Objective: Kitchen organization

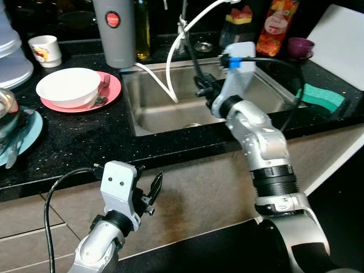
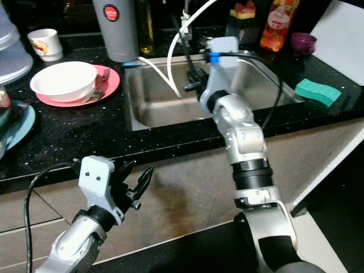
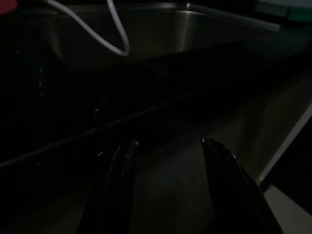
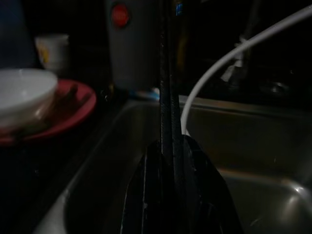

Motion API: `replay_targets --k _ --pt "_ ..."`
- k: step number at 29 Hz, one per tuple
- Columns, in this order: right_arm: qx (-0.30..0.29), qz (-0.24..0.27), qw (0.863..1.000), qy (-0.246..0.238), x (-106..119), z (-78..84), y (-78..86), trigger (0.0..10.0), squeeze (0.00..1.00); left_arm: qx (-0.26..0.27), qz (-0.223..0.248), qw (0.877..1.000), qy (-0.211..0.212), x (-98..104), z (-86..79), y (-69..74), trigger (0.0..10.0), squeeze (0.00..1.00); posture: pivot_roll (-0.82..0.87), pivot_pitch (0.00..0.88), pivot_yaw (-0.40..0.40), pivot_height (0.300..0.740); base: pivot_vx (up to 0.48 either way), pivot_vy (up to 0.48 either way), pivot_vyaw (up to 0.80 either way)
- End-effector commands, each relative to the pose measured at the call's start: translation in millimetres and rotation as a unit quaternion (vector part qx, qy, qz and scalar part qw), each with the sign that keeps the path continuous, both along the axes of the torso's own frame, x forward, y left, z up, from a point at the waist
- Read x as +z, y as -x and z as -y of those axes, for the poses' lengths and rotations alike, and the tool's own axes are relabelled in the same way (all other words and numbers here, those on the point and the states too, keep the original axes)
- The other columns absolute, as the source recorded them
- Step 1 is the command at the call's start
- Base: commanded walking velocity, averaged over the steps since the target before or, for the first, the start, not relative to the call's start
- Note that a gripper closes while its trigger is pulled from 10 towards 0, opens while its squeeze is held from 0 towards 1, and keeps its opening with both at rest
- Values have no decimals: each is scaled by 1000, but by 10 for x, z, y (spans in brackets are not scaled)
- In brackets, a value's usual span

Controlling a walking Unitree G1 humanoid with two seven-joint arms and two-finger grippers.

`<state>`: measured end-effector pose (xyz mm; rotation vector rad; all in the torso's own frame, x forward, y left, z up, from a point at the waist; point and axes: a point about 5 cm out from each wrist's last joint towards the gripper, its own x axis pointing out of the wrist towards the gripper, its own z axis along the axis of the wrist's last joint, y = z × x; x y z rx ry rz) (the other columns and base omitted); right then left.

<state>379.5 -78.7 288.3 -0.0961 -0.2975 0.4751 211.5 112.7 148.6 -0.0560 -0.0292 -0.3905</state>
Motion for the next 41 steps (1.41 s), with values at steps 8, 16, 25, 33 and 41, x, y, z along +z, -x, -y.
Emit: replay_targets --k 8,16,25,33,41 --pt "-83 38 967 238 -79 -209 -254 10000 0 28 -1 1000 4 -24 27 26 10000 0 135 78 -113 740 0 0 0" --pt "-167 -43 930 324 -262 108 -420 10000 0 33 -2 999 14 -8 67 57 10000 0 127 108 -134 740 0 0 0" --pt "-206 -76 910 351 -270 352 -473 10000 0 31 -5 999 18 -9 88 70 10000 0 121 113 -127 740 0 0 0" --pt "-192 -85 929 304 -247 291 -482 10000 1000 30 -5 999 17 -11 78 64 10000 0 127 111 -123 740 0 0 0" --pt "-33 -73 997 -12 135 86 -420 10000 0 30 -5 999 14 -20 55 50 10000 0 126 99 -105 740 0 0 0"
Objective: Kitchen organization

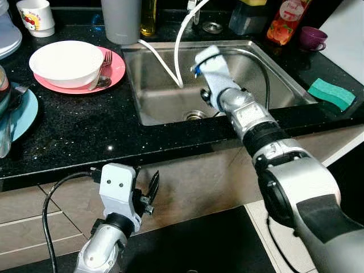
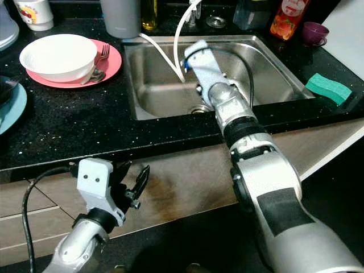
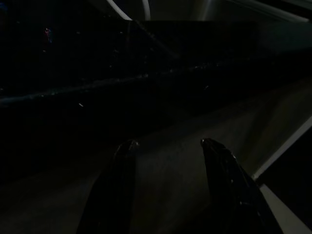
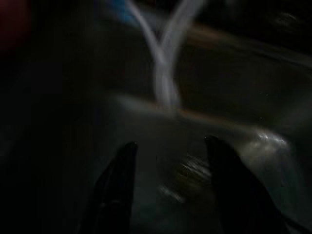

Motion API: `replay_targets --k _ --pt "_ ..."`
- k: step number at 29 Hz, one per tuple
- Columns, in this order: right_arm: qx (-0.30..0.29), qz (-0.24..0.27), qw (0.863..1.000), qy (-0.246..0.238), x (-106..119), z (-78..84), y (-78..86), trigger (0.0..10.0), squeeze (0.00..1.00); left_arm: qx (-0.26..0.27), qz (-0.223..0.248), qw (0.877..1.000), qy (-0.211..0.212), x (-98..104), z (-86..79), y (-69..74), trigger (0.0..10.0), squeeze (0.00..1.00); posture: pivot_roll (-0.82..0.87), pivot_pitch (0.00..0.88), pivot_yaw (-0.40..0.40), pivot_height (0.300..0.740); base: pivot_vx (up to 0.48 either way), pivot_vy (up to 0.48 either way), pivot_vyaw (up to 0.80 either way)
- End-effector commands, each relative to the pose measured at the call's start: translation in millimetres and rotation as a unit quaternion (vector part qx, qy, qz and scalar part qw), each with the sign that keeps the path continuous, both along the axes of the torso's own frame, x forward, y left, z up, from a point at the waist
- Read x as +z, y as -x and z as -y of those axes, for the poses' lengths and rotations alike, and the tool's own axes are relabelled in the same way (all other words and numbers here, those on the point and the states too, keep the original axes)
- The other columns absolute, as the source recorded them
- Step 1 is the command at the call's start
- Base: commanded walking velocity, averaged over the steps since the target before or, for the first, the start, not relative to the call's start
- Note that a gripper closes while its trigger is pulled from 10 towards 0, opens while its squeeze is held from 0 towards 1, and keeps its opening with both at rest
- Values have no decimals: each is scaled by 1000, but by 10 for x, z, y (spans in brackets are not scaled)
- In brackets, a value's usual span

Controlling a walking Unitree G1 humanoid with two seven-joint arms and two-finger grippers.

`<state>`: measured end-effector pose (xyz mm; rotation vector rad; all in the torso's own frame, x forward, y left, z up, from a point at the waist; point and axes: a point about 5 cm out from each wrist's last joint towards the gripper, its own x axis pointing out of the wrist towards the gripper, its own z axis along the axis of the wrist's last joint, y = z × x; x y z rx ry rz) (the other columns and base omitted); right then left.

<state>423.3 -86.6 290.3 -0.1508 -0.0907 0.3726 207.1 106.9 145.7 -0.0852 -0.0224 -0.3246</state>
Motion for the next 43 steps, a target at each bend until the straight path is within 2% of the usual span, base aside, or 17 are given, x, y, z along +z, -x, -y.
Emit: replay_targets --k 1,3,5,6,7,9,13,23,28,43 --pt "52 28 993 -103 169 -17 44 10000 0 -3 2 1000 -1 5 -7 1 10000 0 125 97 -100 740 0 0 0" --pt "97 47 981 -161 254 -57 99 10000 0 -4 2 1000 -3 0 -12 -8 10000 0 126 92 -96 740 0 0 0" --pt "137 56 970 -193 293 -115 160 10000 0 -5 1 1000 -4 -8 -20 -20 10000 0 126 87 -91 740 0 0 631" --pt "137 56 970 -193 293 -115 160 10000 0 -5 1 1000 -4 -8 -20 -20 10000 0 126 87 -91 740 0 0 631" --pt "167 56 963 -205 291 -176 206 10000 0 -5 1 1000 -5 -15 -27 -32 10000 0 128 82 -89 740 0 0 781" --pt "189 61 957 -209 286 -244 259 10000 0 -6 0 1000 -6 -24 -31 -44 10000 0 134 71 -86 740 0 0 778" --pt "205 75 952 -217 279 -325 321 10000 0 -5 -2 1000 -8 -49 -49 -65 10000 0 146 59 -84 740 0 0 780" --pt "231 83 947 -208 200 -451 447 10000 0 9 -6 1000 -14 -98 -128 -68 10000 0 168 25 -78 740 0 0 778" --pt "233 90 950 -188 172 -494 468 10000 0 28 0 999 -22 -101 -157 -53 10000 0 172 13 -82 740 0 0 775" --pt "216 88 952 -197 135 -467 470 10000 0 37 -5 999 -11 -124 -195 -64 10000 0 179 14 -81 740 0 0 776"
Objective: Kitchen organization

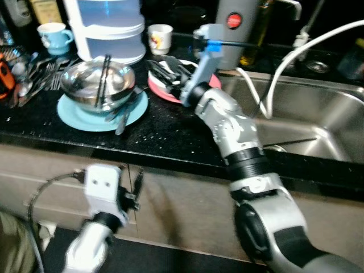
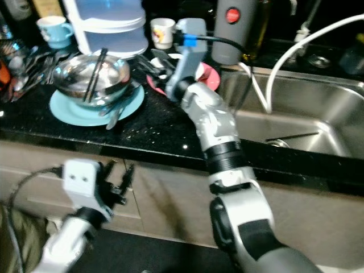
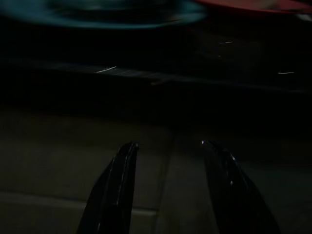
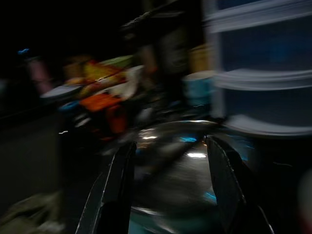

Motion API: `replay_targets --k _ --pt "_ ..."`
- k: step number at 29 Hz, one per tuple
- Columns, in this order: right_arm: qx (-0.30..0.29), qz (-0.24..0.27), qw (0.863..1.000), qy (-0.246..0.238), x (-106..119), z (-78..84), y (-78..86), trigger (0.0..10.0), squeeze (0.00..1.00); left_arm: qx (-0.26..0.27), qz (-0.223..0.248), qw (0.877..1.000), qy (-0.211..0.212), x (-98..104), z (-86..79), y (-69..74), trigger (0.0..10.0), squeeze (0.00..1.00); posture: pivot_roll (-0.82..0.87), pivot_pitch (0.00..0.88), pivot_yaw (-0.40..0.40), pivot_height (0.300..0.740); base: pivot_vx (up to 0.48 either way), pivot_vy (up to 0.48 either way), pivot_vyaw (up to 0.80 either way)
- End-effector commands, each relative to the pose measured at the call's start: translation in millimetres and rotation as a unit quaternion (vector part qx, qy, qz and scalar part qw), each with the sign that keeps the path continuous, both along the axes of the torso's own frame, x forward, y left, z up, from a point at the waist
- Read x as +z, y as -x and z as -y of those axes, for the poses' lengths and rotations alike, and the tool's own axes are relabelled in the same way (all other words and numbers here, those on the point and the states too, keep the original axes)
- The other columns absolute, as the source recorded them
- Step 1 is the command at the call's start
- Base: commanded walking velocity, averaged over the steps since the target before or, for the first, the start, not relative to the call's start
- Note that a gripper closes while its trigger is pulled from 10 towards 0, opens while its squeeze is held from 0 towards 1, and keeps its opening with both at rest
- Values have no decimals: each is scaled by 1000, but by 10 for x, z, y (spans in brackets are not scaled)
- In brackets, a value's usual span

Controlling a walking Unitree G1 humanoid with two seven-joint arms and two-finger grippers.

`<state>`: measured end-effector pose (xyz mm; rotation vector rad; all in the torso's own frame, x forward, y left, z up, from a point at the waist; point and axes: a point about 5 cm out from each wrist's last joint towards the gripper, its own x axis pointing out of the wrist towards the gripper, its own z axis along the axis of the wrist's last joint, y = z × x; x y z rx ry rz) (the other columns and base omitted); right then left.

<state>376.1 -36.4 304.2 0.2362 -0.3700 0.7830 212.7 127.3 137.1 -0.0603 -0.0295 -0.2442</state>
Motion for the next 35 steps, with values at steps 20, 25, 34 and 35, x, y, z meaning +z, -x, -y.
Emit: replay_targets --k 20,25,34,35 --pt "-200 68 965 154 171 209 -242 10000 0 -8 -8 1000 8 -28 31 -39 10000 0 176 27 -92 740 0 0 226" --pt "-236 85 930 269 121 239 -328 10000 0 -9 -7 1000 11 -19 44 -32 10000 0 176 34 -96 740 0 0 0" --pt "-301 65 857 413 110 594 -484 10000 0 -10 -6 1000 19 7 93 11 10000 0 165 61 -118 740 0 0 0" --pt "-319 61 847 420 163 713 -500 10000 0 -9 -6 1000 23 11 101 20 10000 0 153 75 -122 740 0 0 0"
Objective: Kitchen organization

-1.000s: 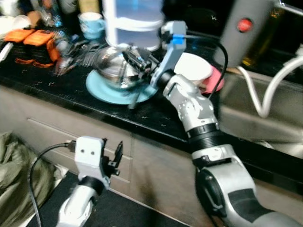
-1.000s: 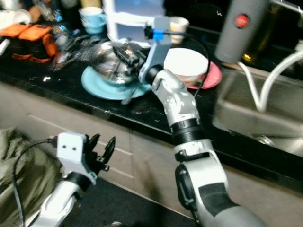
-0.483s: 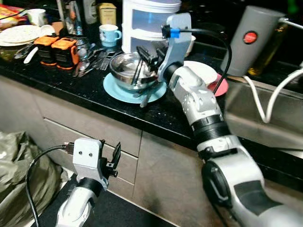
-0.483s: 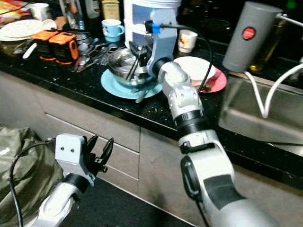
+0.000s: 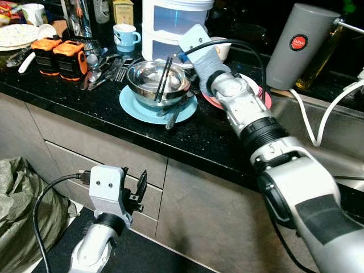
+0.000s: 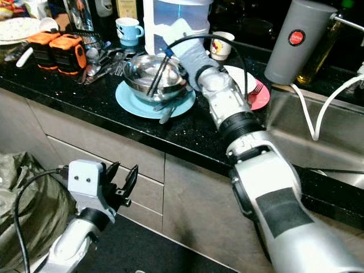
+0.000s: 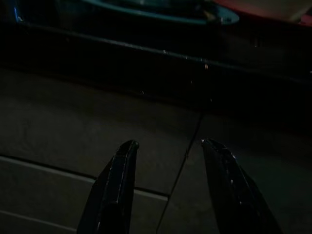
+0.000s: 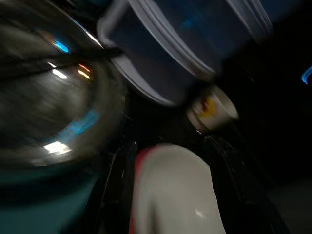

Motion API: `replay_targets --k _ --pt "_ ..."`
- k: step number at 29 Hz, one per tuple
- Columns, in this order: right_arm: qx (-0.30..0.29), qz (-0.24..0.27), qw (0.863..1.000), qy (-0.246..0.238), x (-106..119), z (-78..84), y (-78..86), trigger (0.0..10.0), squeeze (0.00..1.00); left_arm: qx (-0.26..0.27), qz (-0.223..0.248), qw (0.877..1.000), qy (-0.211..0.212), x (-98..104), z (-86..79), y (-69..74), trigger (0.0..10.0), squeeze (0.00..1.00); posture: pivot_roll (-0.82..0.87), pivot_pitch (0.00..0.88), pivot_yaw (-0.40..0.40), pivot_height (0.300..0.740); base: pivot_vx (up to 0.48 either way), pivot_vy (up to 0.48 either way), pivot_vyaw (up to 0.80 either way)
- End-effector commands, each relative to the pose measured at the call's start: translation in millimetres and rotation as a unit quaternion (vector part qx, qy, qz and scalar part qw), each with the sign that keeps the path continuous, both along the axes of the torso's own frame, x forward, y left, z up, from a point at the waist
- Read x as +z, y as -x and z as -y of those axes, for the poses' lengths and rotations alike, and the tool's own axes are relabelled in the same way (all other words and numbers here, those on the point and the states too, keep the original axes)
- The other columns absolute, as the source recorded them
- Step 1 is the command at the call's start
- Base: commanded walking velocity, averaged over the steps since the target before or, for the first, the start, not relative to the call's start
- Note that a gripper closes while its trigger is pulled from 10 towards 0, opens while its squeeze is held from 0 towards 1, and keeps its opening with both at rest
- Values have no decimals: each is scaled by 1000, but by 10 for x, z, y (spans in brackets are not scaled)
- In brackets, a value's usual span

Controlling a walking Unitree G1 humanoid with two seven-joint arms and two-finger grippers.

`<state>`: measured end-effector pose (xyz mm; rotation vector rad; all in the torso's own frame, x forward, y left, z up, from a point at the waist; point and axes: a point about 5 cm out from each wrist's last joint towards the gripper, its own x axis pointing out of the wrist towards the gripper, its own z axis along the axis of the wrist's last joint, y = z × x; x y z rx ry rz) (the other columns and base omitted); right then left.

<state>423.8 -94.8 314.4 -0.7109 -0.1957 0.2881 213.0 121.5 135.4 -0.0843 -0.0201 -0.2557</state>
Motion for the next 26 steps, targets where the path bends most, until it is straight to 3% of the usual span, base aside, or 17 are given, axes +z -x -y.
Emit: replay_targets --k 1,2,5,7,8,9,10,11,12,15,18,20,21,24,26 --pt "-47 2 999 17 112 239 -32 10000 0 -3 -1 1000 15 33 50 33 10000 0 149 81 -124 740 0 0 0" --pt "-47 2 999 17 112 239 -32 10000 0 -3 -1 1000 15 33 50 33 10000 0 149 81 -124 740 0 0 0" --pt "-84 0 995 51 177 457 -44 10000 0 -4 -1 1000 21 48 73 61 10000 0 145 93 -125 740 0 0 0" --pt "-87 -20 995 46 191 572 -42 10000 35 -6 -1 1000 26 56 83 72 10000 0 144 102 -125 740 0 0 0" --pt "-75 -34 996 30 200 608 -37 10000 322 -7 -2 1000 28 59 86 78 10000 0 143 106 -124 740 0 0 0" --pt "-75 -34 996 30 200 608 -37 10000 322 -7 -2 1000 28 59 86 78 10000 0 143 106 -124 740 0 0 0" --pt "-29 -61 997 -34 247 632 -18 10000 929 -8 -2 1000 30 66 92 88 10000 0 140 113 -121 740 0 0 0" --pt "-13 -66 996 -51 268 632 -11 10000 929 -8 -2 1000 30 68 94 91 10000 0 140 113 -121 740 0 0 0" --pt "16 -72 994 -77 311 629 6 10000 1000 -9 -2 999 31 69 97 92 10000 0 137 115 -120 740 0 0 0" --pt "77 -77 990 -90 376 622 45 10000 1000 -11 -4 999 34 74 103 96 10000 0 132 120 -119 740 0 0 0" --pt "89 -77 990 -78 377 623 54 10000 1000 -12 -5 999 35 75 105 97 10000 0 132 120 -119 740 0 0 0" --pt "67 -83 994 -15 273 622 35 10000 1000 -11 -5 999 36 82 100 99 10000 0 133 125 -118 740 0 0 0" --pt "65 -86 994 10 226 595 29 10000 0 -10 -4 999 36 87 96 101 10000 0 138 128 -118 740 0 0 0" --pt "67 -89 994 12 221 579 27 10000 0 -10 -4 999 36 92 91 103 10000 0 139 128 -117 740 0 0 0" --pt "71 -104 991 38 169 563 27 10000 0 -9 -5 999 36 95 85 106 10000 0 139 129 -115 740 0 0 0"
